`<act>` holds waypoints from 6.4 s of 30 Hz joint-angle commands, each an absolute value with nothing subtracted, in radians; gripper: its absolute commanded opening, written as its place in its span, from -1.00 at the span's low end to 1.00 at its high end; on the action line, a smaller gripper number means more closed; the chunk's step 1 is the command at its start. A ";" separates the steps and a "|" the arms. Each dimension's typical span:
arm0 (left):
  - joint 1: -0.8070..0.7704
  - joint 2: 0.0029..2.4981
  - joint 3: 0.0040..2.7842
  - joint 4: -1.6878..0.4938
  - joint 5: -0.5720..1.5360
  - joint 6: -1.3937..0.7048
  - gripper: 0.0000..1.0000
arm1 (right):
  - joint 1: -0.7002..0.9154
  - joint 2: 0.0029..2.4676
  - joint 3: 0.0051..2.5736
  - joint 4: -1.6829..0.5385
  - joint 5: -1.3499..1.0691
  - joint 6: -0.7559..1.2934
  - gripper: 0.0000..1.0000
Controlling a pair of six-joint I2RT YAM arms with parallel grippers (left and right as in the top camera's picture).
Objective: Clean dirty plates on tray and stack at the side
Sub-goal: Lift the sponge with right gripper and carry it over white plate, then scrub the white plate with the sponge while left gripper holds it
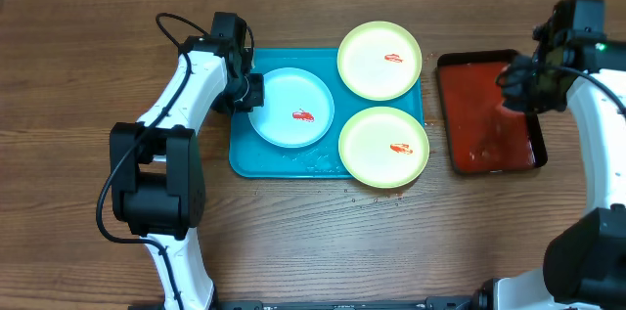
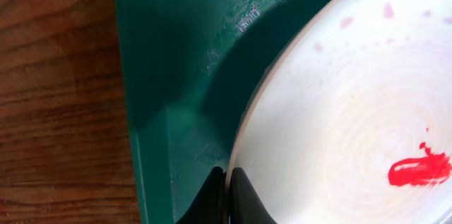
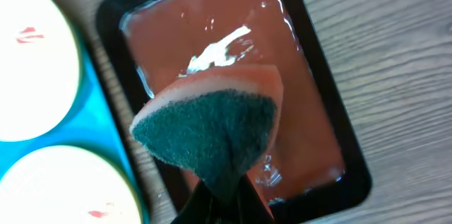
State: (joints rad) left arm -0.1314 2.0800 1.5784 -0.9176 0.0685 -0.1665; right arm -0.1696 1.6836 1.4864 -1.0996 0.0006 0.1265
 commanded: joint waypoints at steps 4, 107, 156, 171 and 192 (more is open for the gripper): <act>-0.139 2.094 1.593 -0.915 0.079 -0.210 -0.92 | -0.172 1.668 1.406 -1.069 0.026 0.149 -0.93; -0.138 2.145 1.426 -0.812 0.124 -0.336 -0.92 | 0.626 2.543 2.065 -0.871 -0.484 0.340 -0.93; -0.137 2.145 1.426 -0.820 0.124 -0.336 -0.92 | 0.558 2.475 2.070 -1.197 -0.237 0.250 -0.93; -0.137 2.145 1.426 -0.818 0.124 -0.336 -0.91 | 0.609 2.482 2.074 -0.955 0.096 0.257 -0.93; -0.136 2.145 1.426 -0.819 0.123 -0.336 -0.92 | 0.579 2.462 2.077 -1.226 -0.122 0.275 -0.92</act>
